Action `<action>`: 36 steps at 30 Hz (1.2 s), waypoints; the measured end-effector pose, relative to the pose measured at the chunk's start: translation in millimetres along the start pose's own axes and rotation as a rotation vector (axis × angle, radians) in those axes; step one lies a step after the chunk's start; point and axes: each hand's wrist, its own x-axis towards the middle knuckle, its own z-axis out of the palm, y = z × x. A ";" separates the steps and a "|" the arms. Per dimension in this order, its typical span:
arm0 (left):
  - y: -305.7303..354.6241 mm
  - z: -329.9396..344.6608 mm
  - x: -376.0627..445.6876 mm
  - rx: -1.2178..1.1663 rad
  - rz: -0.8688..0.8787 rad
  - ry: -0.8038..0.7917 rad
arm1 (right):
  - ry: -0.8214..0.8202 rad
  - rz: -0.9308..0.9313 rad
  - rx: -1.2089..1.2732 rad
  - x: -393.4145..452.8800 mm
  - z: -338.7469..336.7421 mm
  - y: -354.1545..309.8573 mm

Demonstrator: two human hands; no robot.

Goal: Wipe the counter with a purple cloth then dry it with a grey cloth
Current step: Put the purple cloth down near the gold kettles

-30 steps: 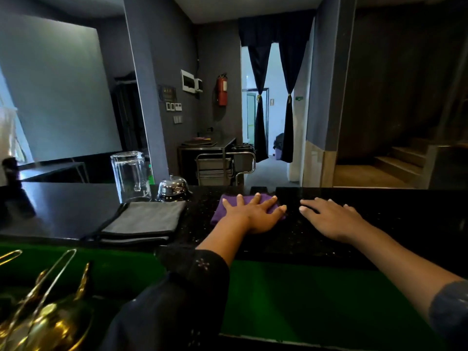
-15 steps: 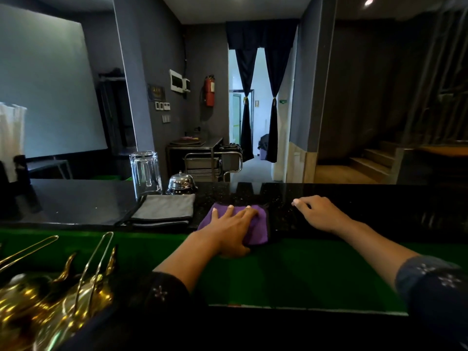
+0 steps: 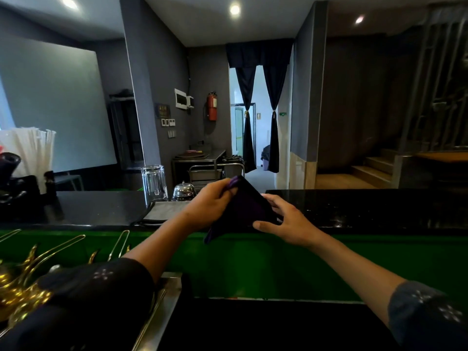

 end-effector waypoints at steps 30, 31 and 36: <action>-138.6 -8.4 -231.0 0.312 -0.898 0.077 | -0.333 0.623 0.702 -120.1 250.2 48.1; -143.4 -10.0 -231.3 0.323 -0.899 0.113 | -0.309 0.641 0.715 -115.7 255.5 48.6; -158.8 -4.4 -226.4 0.378 -0.873 0.306 | -0.190 0.739 0.754 -92.7 285.0 62.9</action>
